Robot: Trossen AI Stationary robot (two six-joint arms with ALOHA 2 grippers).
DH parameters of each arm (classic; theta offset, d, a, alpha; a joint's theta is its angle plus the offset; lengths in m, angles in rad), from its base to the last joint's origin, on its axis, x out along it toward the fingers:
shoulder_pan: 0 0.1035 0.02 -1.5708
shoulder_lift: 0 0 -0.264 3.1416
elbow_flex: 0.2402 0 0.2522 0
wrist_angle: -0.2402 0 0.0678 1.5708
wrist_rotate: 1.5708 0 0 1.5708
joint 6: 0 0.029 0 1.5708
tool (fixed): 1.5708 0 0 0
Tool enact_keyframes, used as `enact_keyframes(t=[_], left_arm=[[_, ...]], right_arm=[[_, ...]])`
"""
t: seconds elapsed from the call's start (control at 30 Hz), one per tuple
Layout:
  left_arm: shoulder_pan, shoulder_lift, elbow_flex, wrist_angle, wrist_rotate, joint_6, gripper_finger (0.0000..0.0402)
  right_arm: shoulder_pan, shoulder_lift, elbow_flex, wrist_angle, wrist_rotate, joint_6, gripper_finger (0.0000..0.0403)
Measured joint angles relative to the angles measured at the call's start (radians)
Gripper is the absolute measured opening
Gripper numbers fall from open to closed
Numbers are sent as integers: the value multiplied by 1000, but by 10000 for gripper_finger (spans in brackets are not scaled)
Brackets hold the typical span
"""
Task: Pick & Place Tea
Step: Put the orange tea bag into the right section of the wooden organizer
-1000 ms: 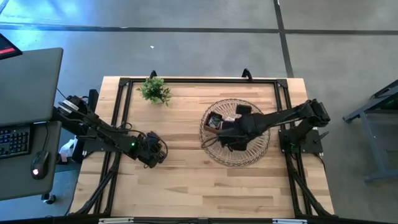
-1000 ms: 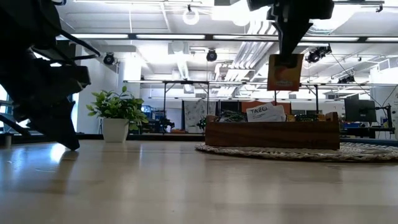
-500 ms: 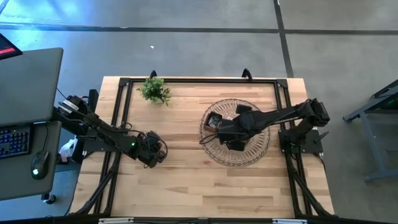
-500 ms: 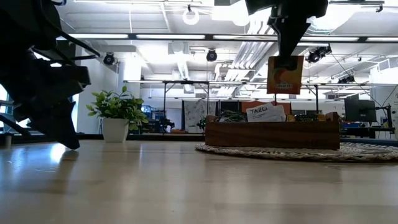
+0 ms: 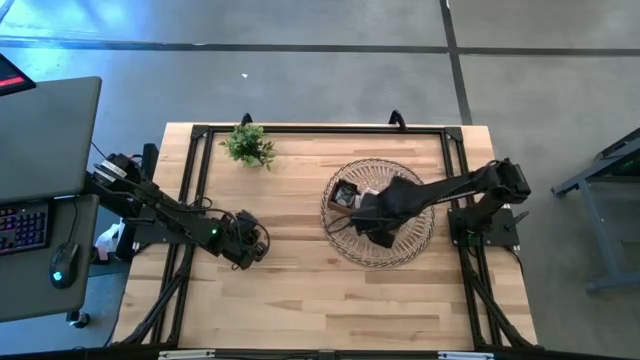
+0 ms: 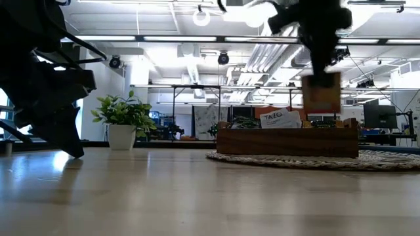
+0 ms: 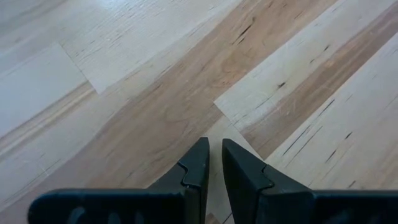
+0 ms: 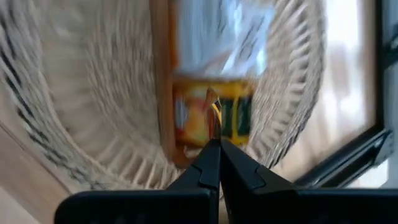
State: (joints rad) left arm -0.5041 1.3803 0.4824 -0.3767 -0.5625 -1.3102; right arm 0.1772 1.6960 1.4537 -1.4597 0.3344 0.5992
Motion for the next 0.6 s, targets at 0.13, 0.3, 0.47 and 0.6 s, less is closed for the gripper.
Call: enact_keyframes(t=[0.13,0.3,0.47,0.6], left_arm=[[0,0,0,1,2,0,44],[0,0,0,3,1,-3,44],[0,0,1,10,-4,-3,44],[0,0,2,9,-16,-3,44]], right_arm=[[0,0,-101,57,-23,-27,1],[-19,0,-154,90,-31,-44,3],[-34,0,-157,109,-43,-81,4],[-35,-2,-119,112,-65,-77,2]])
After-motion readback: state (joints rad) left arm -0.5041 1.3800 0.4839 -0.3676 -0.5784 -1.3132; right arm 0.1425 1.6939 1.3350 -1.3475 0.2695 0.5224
